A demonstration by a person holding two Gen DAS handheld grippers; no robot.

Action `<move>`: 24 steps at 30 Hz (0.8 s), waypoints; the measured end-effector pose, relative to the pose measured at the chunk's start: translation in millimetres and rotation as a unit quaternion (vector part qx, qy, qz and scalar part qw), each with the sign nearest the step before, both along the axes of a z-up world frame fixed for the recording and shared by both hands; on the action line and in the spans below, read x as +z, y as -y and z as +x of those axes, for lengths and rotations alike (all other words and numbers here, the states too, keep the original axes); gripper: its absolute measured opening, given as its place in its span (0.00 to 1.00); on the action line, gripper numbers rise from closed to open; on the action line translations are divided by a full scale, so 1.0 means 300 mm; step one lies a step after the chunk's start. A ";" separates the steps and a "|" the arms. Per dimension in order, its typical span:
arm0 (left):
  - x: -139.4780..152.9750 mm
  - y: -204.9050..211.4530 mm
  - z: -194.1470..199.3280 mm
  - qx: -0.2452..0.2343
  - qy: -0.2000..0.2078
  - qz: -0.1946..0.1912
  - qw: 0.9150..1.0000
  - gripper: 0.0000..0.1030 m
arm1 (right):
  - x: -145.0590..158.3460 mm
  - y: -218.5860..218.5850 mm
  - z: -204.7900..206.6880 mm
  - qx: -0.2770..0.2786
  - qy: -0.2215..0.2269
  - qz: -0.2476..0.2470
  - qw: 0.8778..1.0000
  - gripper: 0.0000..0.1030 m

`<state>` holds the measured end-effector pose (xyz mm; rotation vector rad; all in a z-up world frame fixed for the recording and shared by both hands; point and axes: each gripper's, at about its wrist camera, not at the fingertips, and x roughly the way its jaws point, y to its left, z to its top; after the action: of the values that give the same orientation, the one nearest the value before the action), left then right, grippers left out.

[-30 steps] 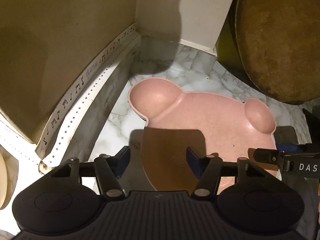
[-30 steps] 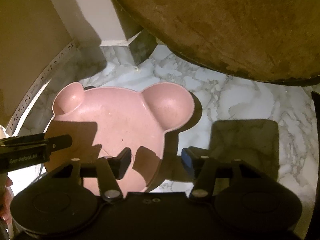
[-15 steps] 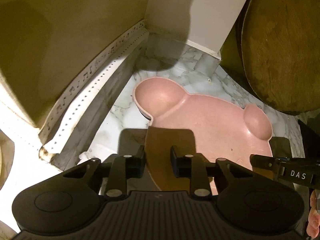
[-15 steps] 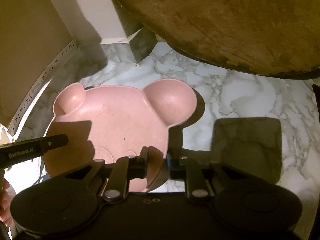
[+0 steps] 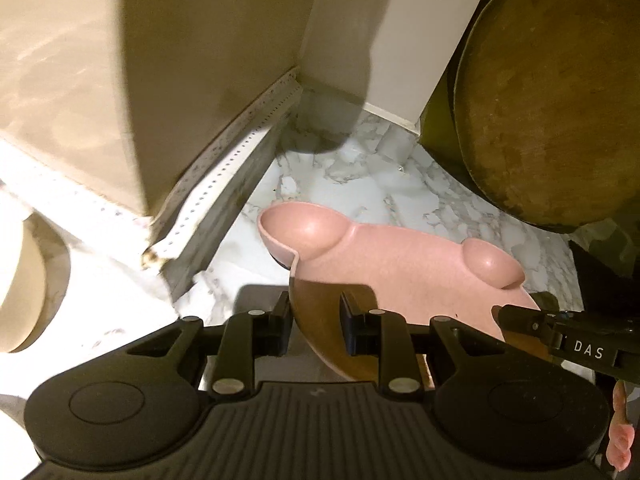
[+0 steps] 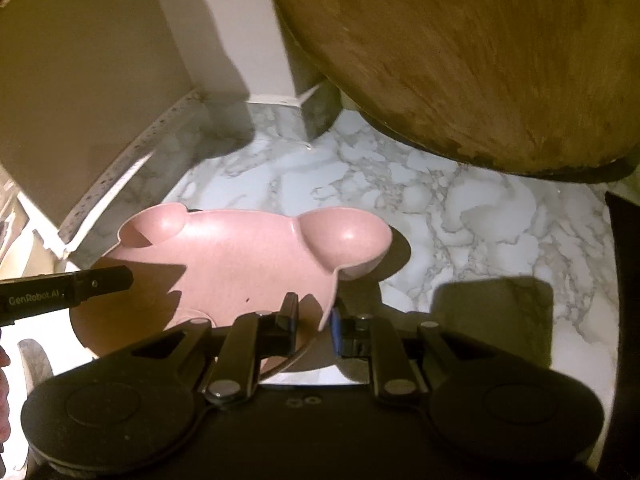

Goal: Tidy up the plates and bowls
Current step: 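Lift the pink bear plate with both grippers and lower it onto the white plates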

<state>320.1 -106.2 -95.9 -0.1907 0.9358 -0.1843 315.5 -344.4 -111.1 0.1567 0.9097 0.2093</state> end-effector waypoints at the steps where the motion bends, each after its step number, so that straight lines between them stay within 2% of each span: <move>1: 0.007 -0.004 -0.014 -0.001 0.001 0.001 1.000 0.23 | 0.010 -0.004 -0.014 0.002 0.003 -0.001 1.000 0.16; 9: 0.086 -0.066 -0.140 0.007 0.015 -0.005 1.000 0.23 | 0.083 -0.053 -0.126 0.019 0.022 0.000 1.000 0.16; 24: 0.314 -0.267 -0.439 0.039 0.067 0.003 0.997 0.23 | 0.292 -0.222 -0.344 0.079 0.080 0.019 0.993 0.16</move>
<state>188.5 -26.2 -1.8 -0.2076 0.7944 -0.1204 212.3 -277.7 -23.6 0.1017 0.7583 0.3809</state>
